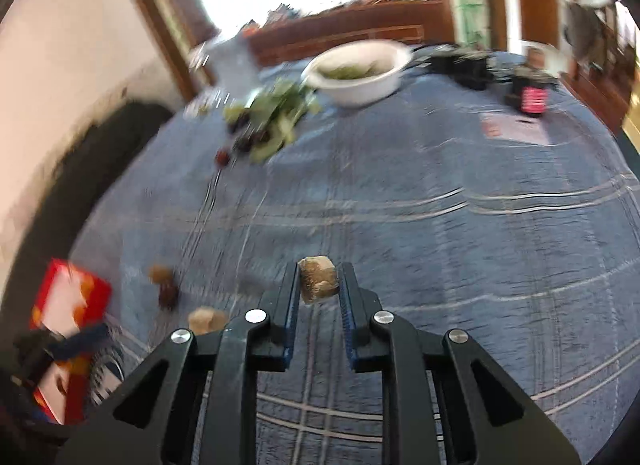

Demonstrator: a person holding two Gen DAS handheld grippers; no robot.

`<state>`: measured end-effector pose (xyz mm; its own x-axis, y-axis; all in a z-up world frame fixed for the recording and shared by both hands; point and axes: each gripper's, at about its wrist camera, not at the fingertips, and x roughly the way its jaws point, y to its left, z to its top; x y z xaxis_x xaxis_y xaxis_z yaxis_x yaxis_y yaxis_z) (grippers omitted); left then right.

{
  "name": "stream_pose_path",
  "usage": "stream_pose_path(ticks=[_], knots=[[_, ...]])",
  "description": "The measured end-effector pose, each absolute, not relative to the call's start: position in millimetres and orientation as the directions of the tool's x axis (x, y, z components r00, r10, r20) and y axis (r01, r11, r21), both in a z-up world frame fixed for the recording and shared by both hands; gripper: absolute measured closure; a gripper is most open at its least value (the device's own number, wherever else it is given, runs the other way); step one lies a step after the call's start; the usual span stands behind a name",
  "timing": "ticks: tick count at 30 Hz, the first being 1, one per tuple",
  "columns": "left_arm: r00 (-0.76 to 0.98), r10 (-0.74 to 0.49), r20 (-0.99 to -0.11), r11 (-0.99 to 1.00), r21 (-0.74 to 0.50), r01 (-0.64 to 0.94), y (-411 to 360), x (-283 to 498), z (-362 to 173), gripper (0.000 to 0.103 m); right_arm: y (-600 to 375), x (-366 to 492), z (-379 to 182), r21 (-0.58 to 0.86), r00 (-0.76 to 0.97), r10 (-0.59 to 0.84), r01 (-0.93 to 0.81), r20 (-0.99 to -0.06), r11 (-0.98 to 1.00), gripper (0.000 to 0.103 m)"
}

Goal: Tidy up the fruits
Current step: 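Grasp a beige cube with the right gripper while the left grasps another beige cube, then carry the beige cube in the right gripper over the tray while the left carries its cube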

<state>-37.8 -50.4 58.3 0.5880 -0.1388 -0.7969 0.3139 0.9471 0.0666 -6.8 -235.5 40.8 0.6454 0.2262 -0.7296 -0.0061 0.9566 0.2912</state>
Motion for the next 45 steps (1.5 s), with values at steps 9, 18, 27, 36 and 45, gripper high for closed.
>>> stream_pose_path(ticks=[9, 18, 27, 36, 45], knots=[[0.566, -0.117, -0.816, 0.953, 0.069, 0.296, -75.0, -2.3, 39.1, 0.046, -243.6, -11.8, 48.4, 0.340, 0.678, 0.220, 0.047, -0.702, 0.939, 0.082], [0.535, -0.134, -0.834, 0.948, 0.049, 0.314, -81.9, 9.6, 22.8, 0.079, -246.4, -9.4, 46.3, 0.336, 0.676, 0.205, 0.066, -0.707, 0.940, 0.082], [0.566, -0.156, -0.809, 0.948, 0.039, 0.317, -78.1, 3.9, 31.8, 0.086, -246.4, -11.5, 48.3, 0.356, 0.683, 0.222, 0.060, -0.696, 0.932, 0.082], [0.724, -0.164, -0.670, 0.957, 0.070, 0.282, -39.5, -62.6, 99.4, 0.086, -248.6, -24.4, 65.9, 0.401, 0.758, 0.238, 0.034, -0.607, 0.916, 0.082], [0.776, -0.035, -0.629, 0.989, 0.087, 0.115, 36.6, -95.7, 112.9, 0.086, -251.9, -25.5, 67.3, 0.408, 0.788, 0.210, 0.057, -0.578, 0.911, 0.082]])
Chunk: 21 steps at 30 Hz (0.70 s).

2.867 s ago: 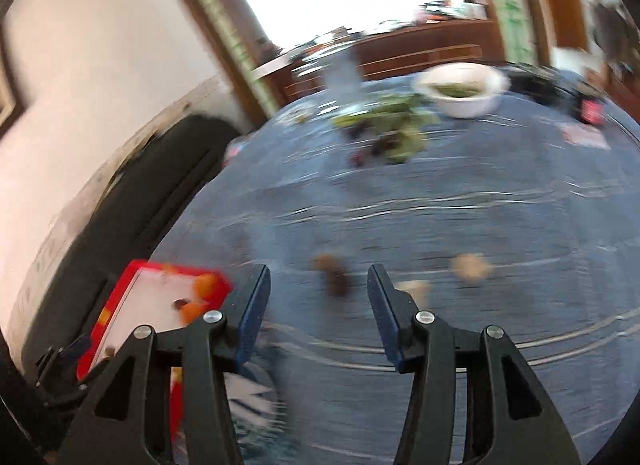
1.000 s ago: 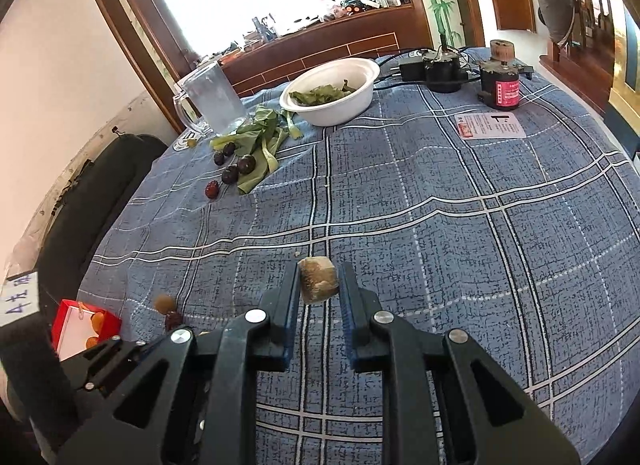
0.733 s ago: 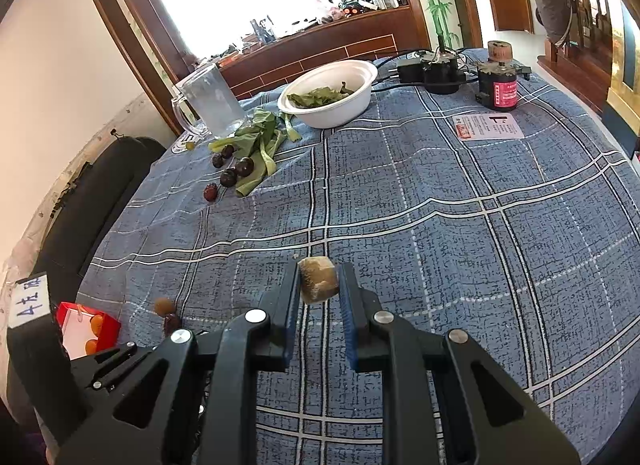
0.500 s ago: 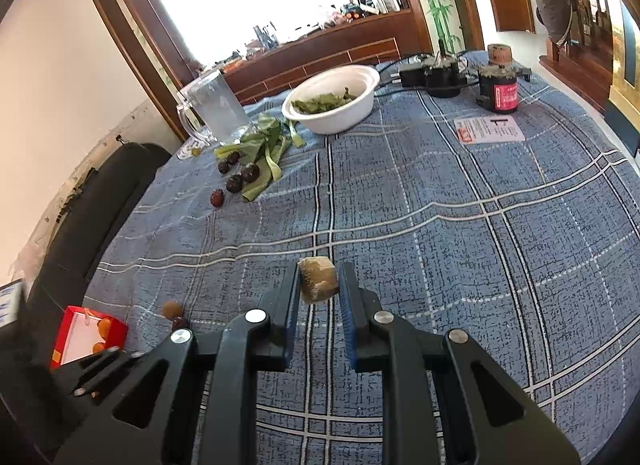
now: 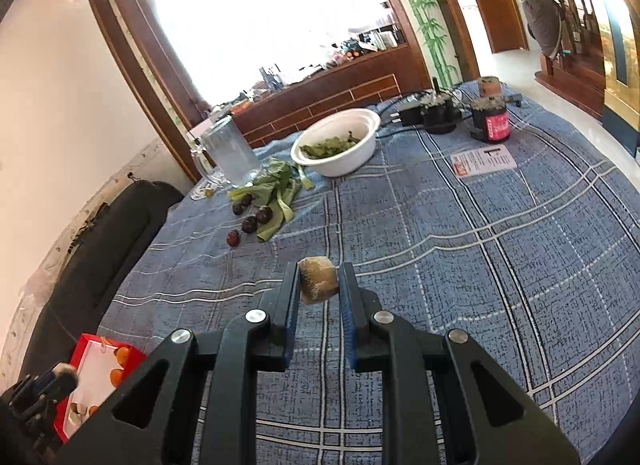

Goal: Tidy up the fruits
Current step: 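Carry the beige cube in the right gripper over the tray while the left carries its cube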

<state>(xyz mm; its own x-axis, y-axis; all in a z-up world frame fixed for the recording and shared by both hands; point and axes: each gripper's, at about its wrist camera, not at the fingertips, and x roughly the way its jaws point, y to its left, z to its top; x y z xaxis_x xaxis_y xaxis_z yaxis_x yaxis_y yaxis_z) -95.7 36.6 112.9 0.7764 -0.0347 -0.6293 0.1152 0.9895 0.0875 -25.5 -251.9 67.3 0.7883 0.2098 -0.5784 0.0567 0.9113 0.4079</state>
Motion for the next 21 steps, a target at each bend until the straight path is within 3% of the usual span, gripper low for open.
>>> stream_pose_path(ticks=[13, 21], knots=[[0.791, 0.026, -0.612, 0.997, 0.071, 0.022, 93.7, -111.4, 109.0, 0.086, -252.7, -28.7, 57.9, 0.375, 0.791, 0.147, 0.111, -0.594, 0.920, 0.082], [0.785, 0.050, -0.617, 0.998, 0.055, -0.020, 130.1, -112.7, 102.7, 0.086, -189.1, -45.7, 65.8, 0.388, 0.755, 0.264, -0.013, -0.600, 0.922, 0.082]])
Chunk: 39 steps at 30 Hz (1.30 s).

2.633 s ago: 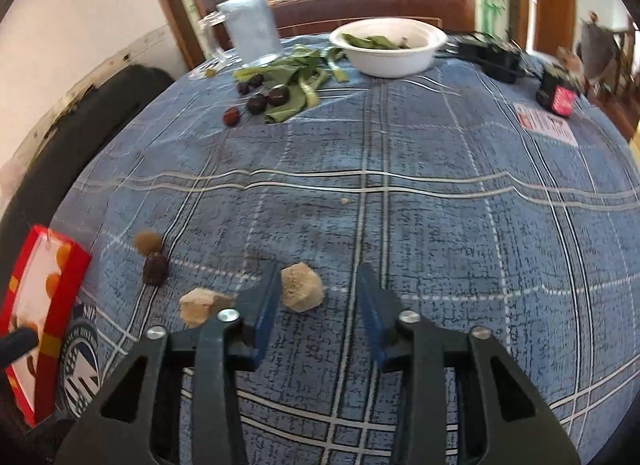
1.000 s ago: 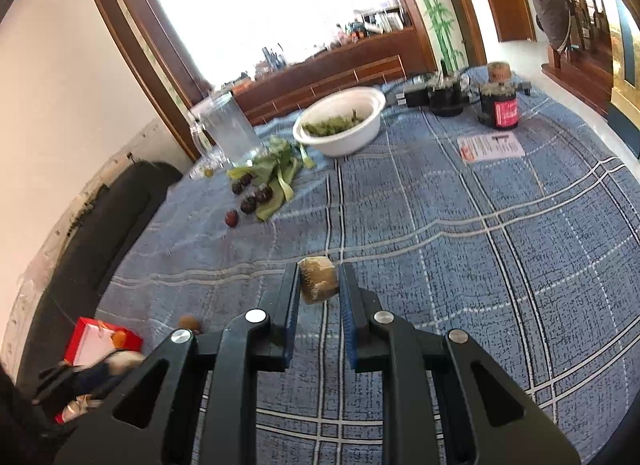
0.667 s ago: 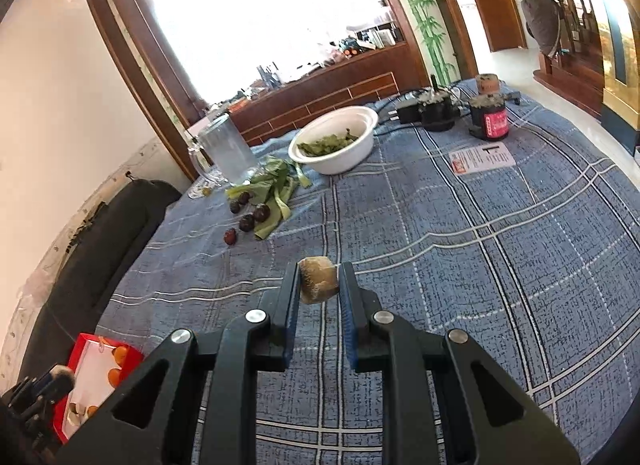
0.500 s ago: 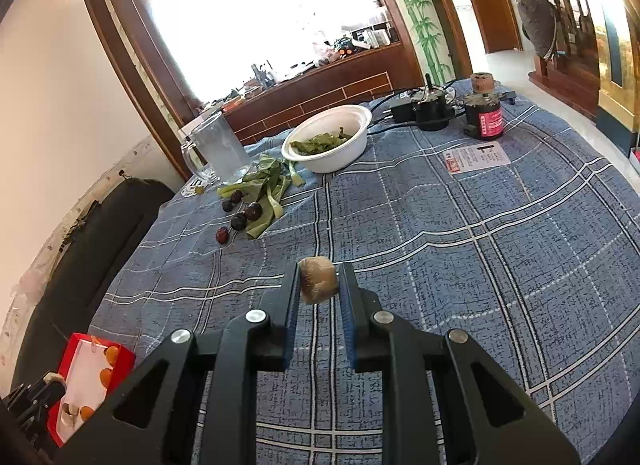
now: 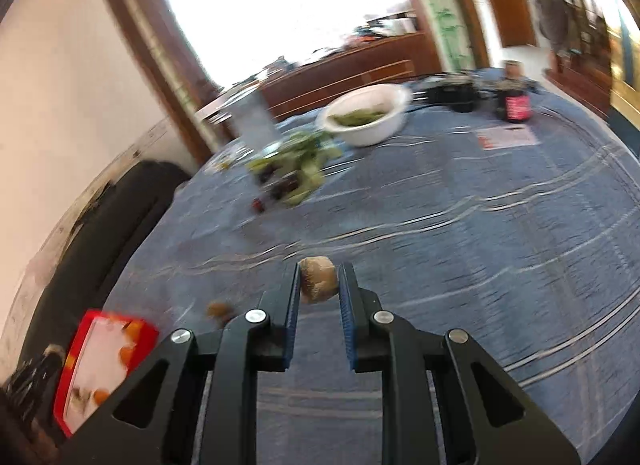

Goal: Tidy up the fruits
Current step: 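Carry the beige cube in the right gripper over the tray while the left carries its cube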

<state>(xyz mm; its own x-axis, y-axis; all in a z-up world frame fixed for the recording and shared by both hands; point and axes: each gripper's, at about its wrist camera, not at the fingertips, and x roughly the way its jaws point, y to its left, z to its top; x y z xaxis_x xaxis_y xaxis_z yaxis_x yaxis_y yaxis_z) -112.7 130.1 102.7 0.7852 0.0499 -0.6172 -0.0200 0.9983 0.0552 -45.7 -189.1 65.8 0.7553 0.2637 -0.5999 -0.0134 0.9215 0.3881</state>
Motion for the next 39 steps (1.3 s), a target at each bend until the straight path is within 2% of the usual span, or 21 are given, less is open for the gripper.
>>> stream_pose_path(ticks=[9, 15, 27, 39], knots=[[0.791, 0.109, -0.602, 0.994, 0.052, -0.098, 177.2, -125.6, 97.5, 0.086, -39.9, -75.7, 76.1, 0.405, 0.617, 0.507, -0.311, -0.601, 0.860, 0.082], [0.752, 0.141, -0.643, 0.990, 0.068, -0.127, 203.9, -131.6, 81.9, 0.086, 34.6, -108.3, 71.9, 0.402, 0.519, 0.598, -0.447, -0.611, 0.799, 0.082], [0.737, 0.150, -0.659, 0.988, 0.070, -0.138, 214.8, -144.0, 73.7, 0.086, 78.7, -137.5, 49.5, 0.339, 0.453, 0.596, -0.527, -0.663, 0.779, 0.082], [0.723, 0.160, -0.672, 0.987, 0.088, -0.137, 211.9, -139.9, 68.0, 0.086, 83.3, -151.9, 40.0, 0.333, 0.441, 0.607, -0.552, -0.662, 0.764, 0.082]])
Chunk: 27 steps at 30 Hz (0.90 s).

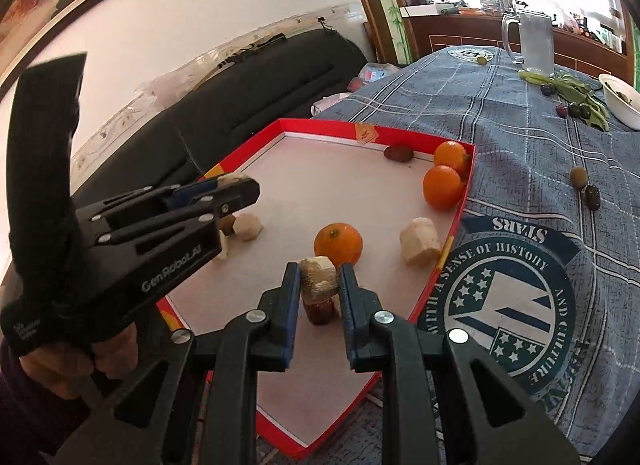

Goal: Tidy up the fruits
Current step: 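Carry the beige cube in the right gripper over the tray while the left carries its cube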

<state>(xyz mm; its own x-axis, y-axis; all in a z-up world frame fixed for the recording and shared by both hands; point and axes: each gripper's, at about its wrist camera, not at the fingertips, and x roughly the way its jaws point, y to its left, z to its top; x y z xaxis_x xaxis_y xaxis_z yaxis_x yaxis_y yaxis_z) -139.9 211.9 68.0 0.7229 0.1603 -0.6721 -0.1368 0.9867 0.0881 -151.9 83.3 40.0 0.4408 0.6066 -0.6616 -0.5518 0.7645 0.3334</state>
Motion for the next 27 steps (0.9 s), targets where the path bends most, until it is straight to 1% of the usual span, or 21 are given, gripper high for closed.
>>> stream_pose_path(ticks=[12, 20, 27], knots=[[0.700, 0.172, -0.693, 0.985, 0.097, -0.146, 214.9, -136.7, 58.8, 0.085, 93.3, -158.4, 33.8, 0.317, 0.433, 0.615, -0.581, -0.659, 0.749, 0.082], [0.682, 0.178, -0.709, 0.983, 0.098, -0.155, 216.9, -135.8, 53.7, 0.085, 101.3, -166.4, 34.8, 0.241, 0.482, 0.584, -0.599, -0.654, 0.764, 0.082], [0.674, 0.182, -0.716, 0.983, 0.107, -0.151, 214.7, -135.0, 51.4, 0.085, 100.4, -163.6, 30.6, 0.245, 0.474, 0.575, -0.589, -0.666, 0.770, 0.082]])
